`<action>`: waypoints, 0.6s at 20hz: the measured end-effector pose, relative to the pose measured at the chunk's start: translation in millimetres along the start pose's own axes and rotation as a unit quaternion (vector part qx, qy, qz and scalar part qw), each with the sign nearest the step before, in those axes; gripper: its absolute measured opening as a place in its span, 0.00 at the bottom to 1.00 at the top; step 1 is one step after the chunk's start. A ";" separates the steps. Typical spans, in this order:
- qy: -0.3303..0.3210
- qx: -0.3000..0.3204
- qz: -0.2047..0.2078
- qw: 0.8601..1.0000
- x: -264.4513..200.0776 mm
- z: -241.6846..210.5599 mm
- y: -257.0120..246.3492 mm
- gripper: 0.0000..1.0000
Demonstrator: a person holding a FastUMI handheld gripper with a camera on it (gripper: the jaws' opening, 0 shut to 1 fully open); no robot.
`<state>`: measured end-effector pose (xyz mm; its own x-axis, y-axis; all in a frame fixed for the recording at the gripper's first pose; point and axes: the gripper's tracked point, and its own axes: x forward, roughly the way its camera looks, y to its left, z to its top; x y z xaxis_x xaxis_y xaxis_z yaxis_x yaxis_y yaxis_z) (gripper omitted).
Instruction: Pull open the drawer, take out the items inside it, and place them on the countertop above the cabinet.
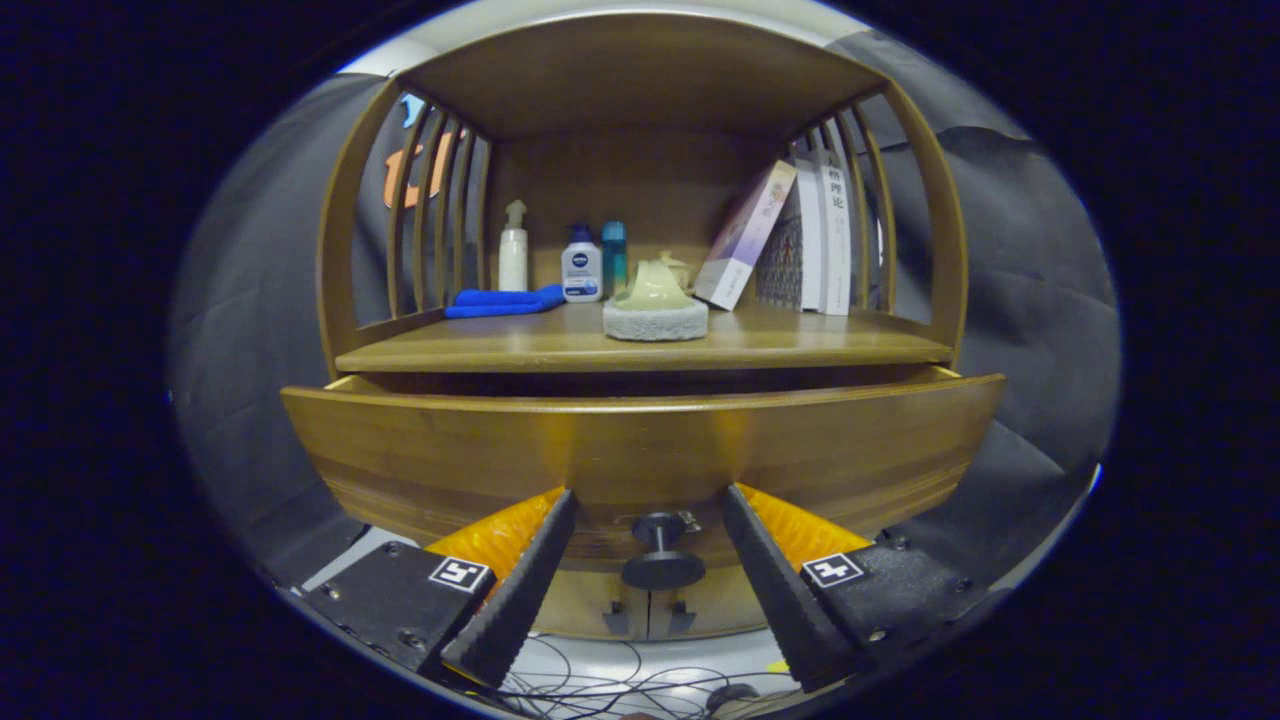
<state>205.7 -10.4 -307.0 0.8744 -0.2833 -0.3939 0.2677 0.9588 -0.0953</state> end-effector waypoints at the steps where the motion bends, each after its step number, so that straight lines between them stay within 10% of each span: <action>1: -0.001 0.000 0.000 1.000 7.9 2.3 0.4 0.99; 12: 0.010 -0.021 0.021 1.000 29.3 7.8 10.6 0.99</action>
<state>237.2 -8.6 -312.5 0.8766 -0.2418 -0.4161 0.2127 0.9702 -0.1157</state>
